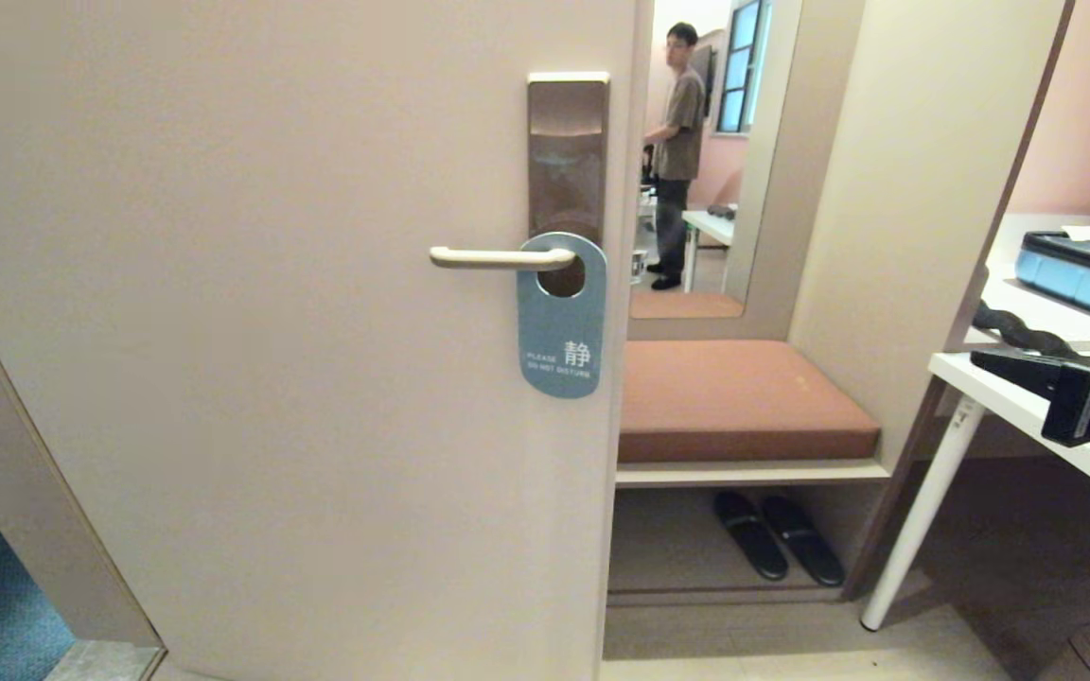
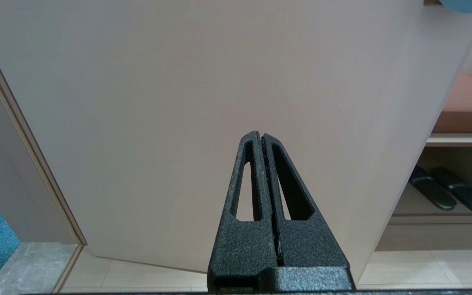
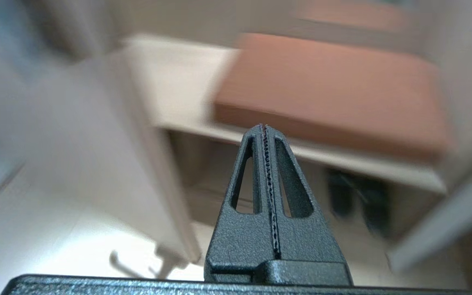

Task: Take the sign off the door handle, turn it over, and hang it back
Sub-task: Take down the sign

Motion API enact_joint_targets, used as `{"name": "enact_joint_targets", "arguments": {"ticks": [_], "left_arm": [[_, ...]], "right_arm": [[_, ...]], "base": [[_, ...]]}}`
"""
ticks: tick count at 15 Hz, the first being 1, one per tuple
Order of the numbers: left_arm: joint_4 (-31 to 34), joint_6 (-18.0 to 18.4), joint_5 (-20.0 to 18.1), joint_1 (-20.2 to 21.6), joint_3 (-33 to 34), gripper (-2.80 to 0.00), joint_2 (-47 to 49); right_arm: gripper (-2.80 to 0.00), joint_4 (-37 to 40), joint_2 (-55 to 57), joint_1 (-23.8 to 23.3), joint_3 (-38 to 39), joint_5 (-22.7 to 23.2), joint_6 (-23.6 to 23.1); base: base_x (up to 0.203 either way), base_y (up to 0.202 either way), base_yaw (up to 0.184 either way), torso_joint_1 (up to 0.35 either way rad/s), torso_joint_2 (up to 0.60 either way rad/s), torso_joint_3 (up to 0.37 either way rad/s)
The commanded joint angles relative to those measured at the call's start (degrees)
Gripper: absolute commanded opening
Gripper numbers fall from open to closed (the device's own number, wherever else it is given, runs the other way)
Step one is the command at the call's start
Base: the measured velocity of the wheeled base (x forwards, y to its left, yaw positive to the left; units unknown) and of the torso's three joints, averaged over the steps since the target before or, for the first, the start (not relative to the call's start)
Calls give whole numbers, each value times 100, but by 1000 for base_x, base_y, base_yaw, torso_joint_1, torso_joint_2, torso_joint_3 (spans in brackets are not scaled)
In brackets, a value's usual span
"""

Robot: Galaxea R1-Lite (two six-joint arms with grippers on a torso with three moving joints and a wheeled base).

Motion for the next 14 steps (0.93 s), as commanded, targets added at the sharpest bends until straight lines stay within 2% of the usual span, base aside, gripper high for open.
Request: {"name": "enact_joint_targets", "arguments": {"ticks": [1, 2, 3, 6, 8, 10, 14], "left_arm": [[-1, -3, 2, 2, 0, -280, 7], [-1, -3, 2, 2, 0, -280, 7], [-1, -3, 2, 2, 0, -280, 7], [-1, -3, 2, 2, 0, -280, 7], [-1, -3, 2, 2, 0, -280, 7], [-1, -3, 2, 2, 0, -280, 7], [-1, -3, 2, 2, 0, -280, 7]], "right_arm": [[-280, -34, 655, 4, -244, 1427, -907], [-280, -42, 831, 63, -298, 1872, -1354], [-280, -63, 948, 275, -324, 2103, -1547], [-280, -458, 1340, 880, -394, 2761, -1648], [-280, -722, 1575, 1137, -597, 2910, -1632], [-280, -1217, 1764, 1292, -717, 2924, -1477], [-280, -2820, 2280, 1701, -733, 2876, -546]], "base": [[0, 0, 0, 0, 0, 0], [0, 0, 0, 0, 0, 0], [0, 0, 0, 0, 0, 0], [0, 0, 0, 0, 0, 0], [0, 0, 0, 0, 0, 0], [0, 0, 0, 0, 0, 0], [0, 0, 0, 0, 0, 0]]}}
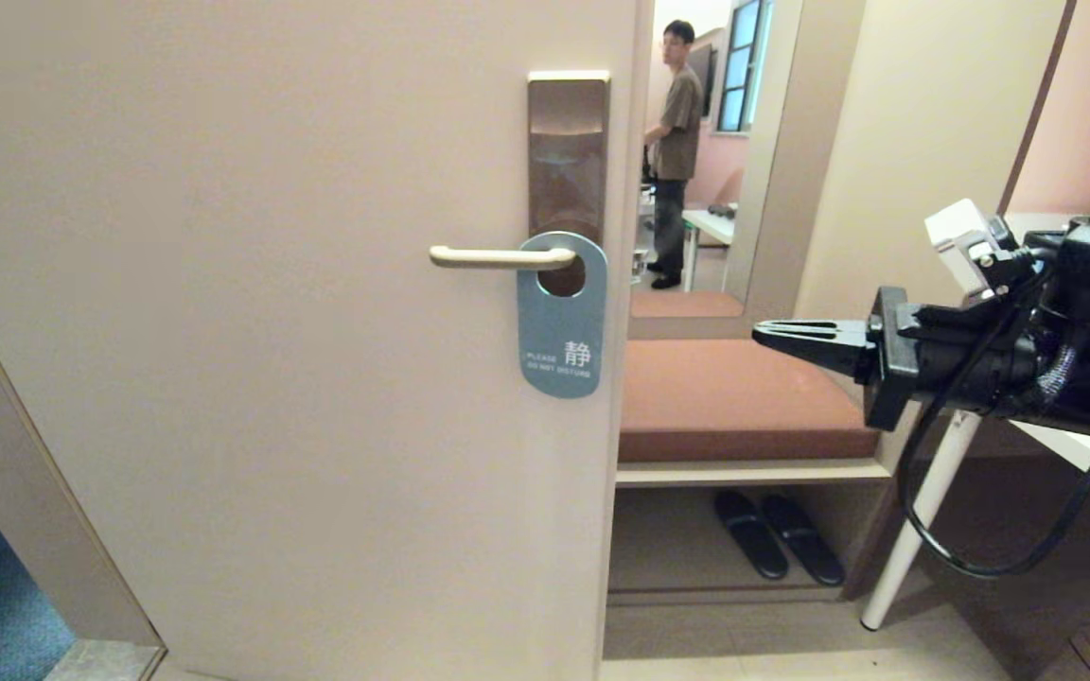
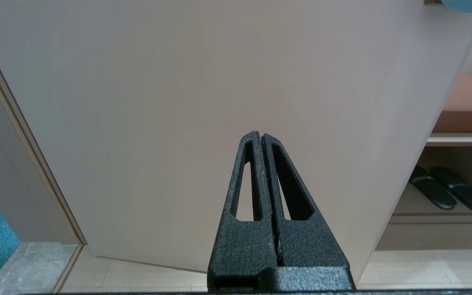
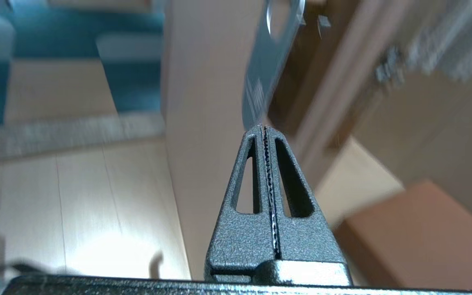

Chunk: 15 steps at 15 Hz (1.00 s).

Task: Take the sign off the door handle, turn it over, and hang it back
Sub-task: Take down the sign

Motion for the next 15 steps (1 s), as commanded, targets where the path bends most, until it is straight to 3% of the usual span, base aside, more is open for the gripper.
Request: {"name": "enact_joint_targets", "arguments": {"ticks": [1, 5, 7, 15], "left_arm": [[-1, -6, 2, 2, 0, -280, 7], [-1, -6, 2, 2, 0, -280, 7], [-1, -6, 2, 2, 0, -280, 7], [-1, -6, 2, 2, 0, -280, 7]], "right_arm": [[-280, -790, 464, 184, -11, -59, 310], [-280, -1389, 811, 221, 55, -372, 424], [-280, -1430, 804, 303, 93, -373, 609], [-280, -1442, 962, 837, 117, -399, 612]], "base": [[0, 0, 0, 0, 0, 0], [0, 0, 0, 0, 0, 0], [0, 0, 0, 0, 0, 0], [0, 0, 0, 0, 0, 0]]}}
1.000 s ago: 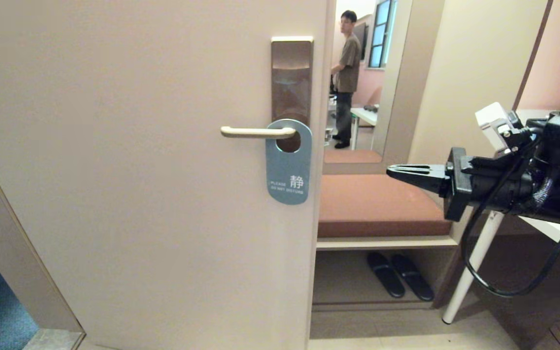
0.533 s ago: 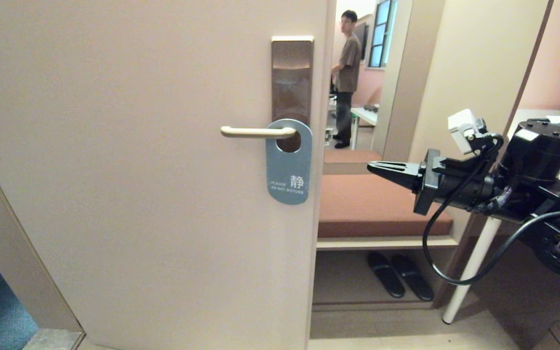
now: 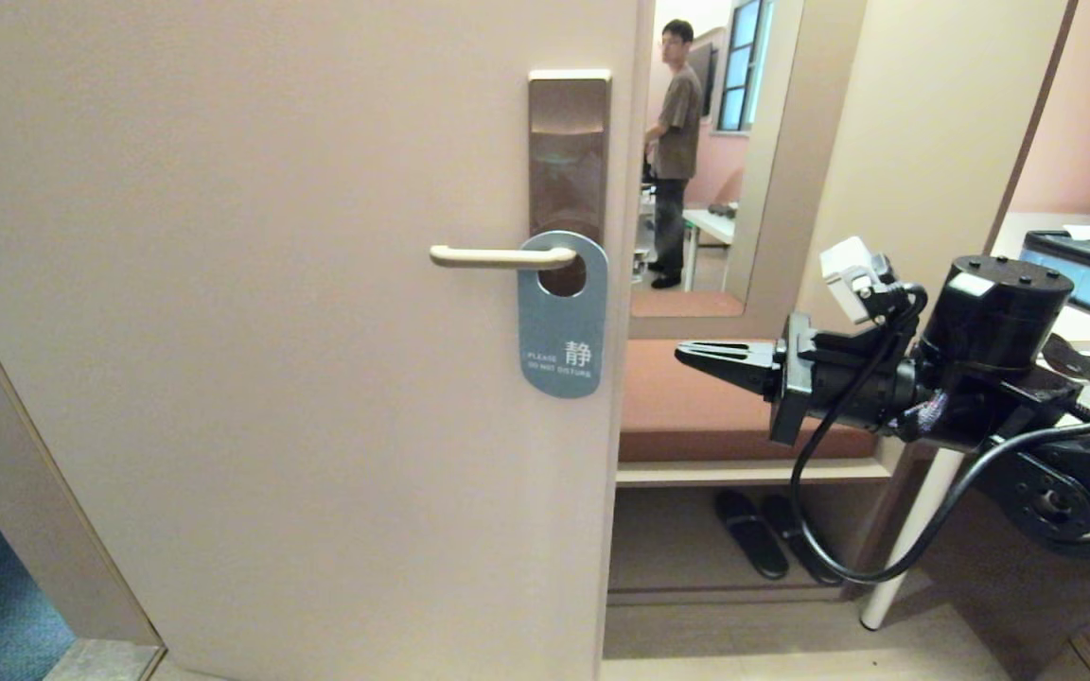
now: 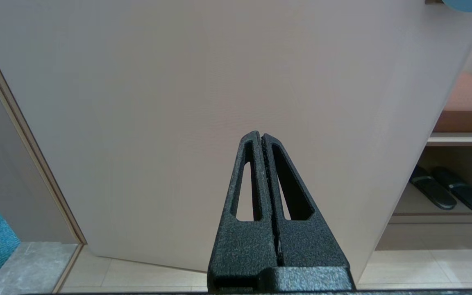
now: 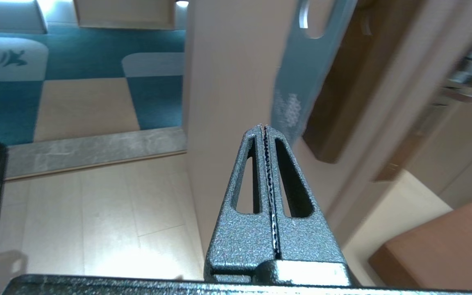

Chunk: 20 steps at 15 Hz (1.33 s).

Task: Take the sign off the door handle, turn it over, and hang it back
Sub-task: Take down the sign

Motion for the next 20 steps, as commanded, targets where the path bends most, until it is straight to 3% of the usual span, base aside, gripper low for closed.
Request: {"name": "enact_joint_targets", "arguments": {"ticks": [1, 2, 3, 11, 20], "left_arm": [[-1, -7, 2, 2, 0, -280, 7], [-1, -7, 2, 2, 0, -280, 7], [-1, -7, 2, 2, 0, -280, 7], [-1, -7, 2, 2, 0, -280, 7], [-1, -7, 2, 2, 0, -280, 7]], "right_arm": [[-280, -34, 81, 89, 3, 37, -20], [-280, -34, 102, 90, 3, 31, -21], [0, -38, 155, 90, 3, 33, -25], [0, -1029, 738, 72, -6, -84, -26], [0, -1028, 840, 260, -115, -59, 5]], "base": [[0, 0, 0, 0, 0, 0], [0, 0, 0, 0, 0, 0], [0, 0, 0, 0, 0, 0], [0, 0, 0, 0, 0, 0], [0, 0, 0, 0, 0, 0]]}}
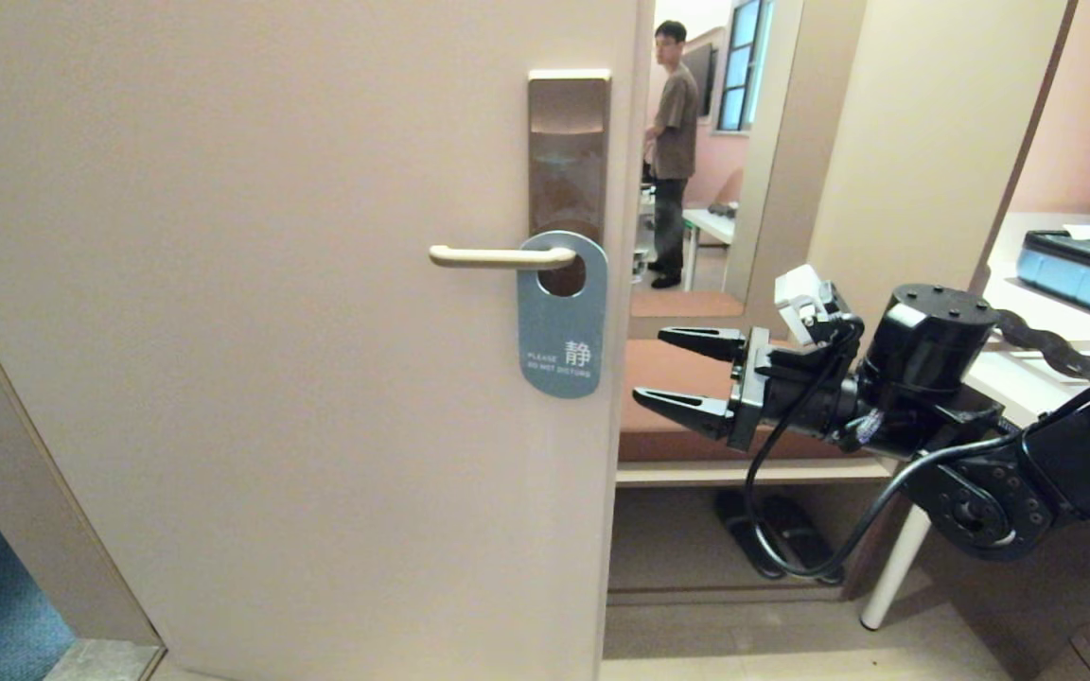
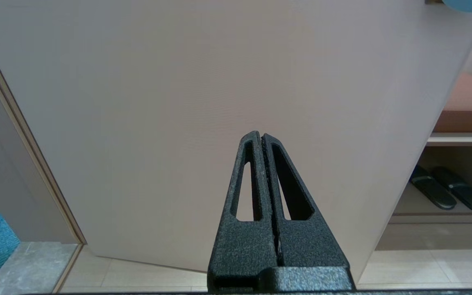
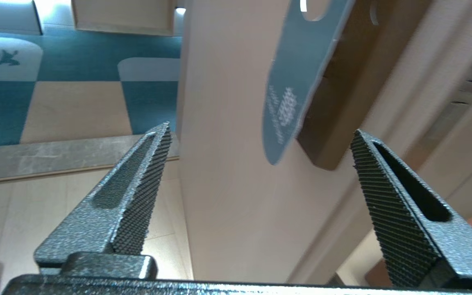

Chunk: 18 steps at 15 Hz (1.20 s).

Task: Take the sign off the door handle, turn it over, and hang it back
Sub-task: Take down the sign

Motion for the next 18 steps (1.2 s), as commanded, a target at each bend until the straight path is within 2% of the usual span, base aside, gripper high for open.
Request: {"name": "enact_joint_targets", "arguments": {"ticks": [1, 8, 13, 18], "left_arm": [[-1, -6, 4, 2, 0, -280, 7], [-1, -6, 4, 2, 0, -280, 7], [-1, -6, 4, 2, 0, -280, 7], [-1, -6, 4, 2, 0, -280, 7]], "right_arm": [[0, -40, 68, 135, -33, 28, -11], [0, 34, 407, 324, -296, -13, 4], [0, 1017, 398, 305, -799, -238, 23], [0, 1366, 378, 305, -1184, -253, 664]], "base": [[0, 0, 0, 0, 0, 0], [0, 0, 0, 0, 0, 0], [0, 0, 0, 0, 0, 0], [0, 0, 0, 0, 0, 0]]}}
